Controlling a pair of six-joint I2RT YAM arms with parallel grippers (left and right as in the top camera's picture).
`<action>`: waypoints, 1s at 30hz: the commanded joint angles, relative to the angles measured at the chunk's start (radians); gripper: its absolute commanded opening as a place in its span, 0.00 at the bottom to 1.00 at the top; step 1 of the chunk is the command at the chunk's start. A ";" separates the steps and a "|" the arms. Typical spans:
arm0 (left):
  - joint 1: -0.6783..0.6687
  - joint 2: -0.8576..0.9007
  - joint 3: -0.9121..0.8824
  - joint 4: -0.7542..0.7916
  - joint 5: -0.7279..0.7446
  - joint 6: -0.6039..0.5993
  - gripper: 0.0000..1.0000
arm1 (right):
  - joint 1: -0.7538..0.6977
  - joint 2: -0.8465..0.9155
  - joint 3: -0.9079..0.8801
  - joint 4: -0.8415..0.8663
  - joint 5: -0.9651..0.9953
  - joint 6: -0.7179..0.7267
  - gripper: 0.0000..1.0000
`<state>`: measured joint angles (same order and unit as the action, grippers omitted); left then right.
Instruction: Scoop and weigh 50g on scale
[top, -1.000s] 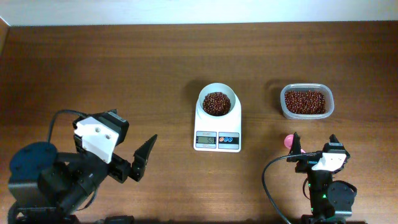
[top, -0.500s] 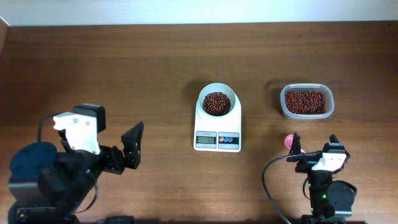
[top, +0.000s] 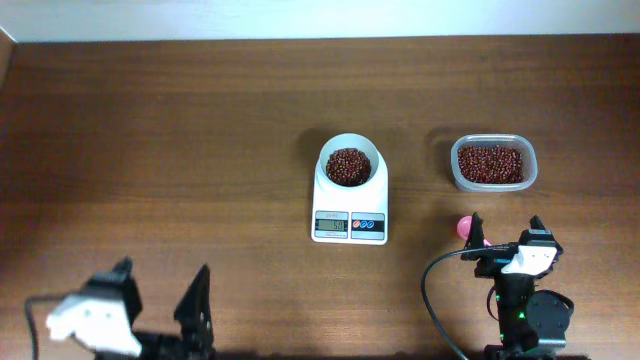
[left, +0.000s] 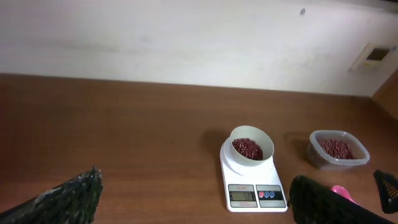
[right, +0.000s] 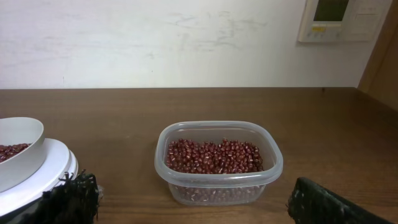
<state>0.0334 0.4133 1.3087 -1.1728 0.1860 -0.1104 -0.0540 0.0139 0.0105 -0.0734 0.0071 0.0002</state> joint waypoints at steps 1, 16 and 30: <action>0.004 -0.090 -0.003 -0.019 -0.035 -0.025 0.99 | 0.008 -0.010 -0.005 -0.008 -0.002 0.007 0.99; 0.107 -0.282 -0.232 0.026 -0.079 -0.129 0.99 | 0.008 -0.010 -0.005 -0.008 -0.002 0.007 0.99; 0.094 -0.407 -0.369 0.188 -0.087 -0.128 0.99 | 0.008 -0.010 -0.005 -0.008 -0.002 0.007 0.99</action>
<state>0.1352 0.0254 0.9562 -1.0023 0.1177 -0.2291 -0.0540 0.0139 0.0105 -0.0734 0.0071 0.0002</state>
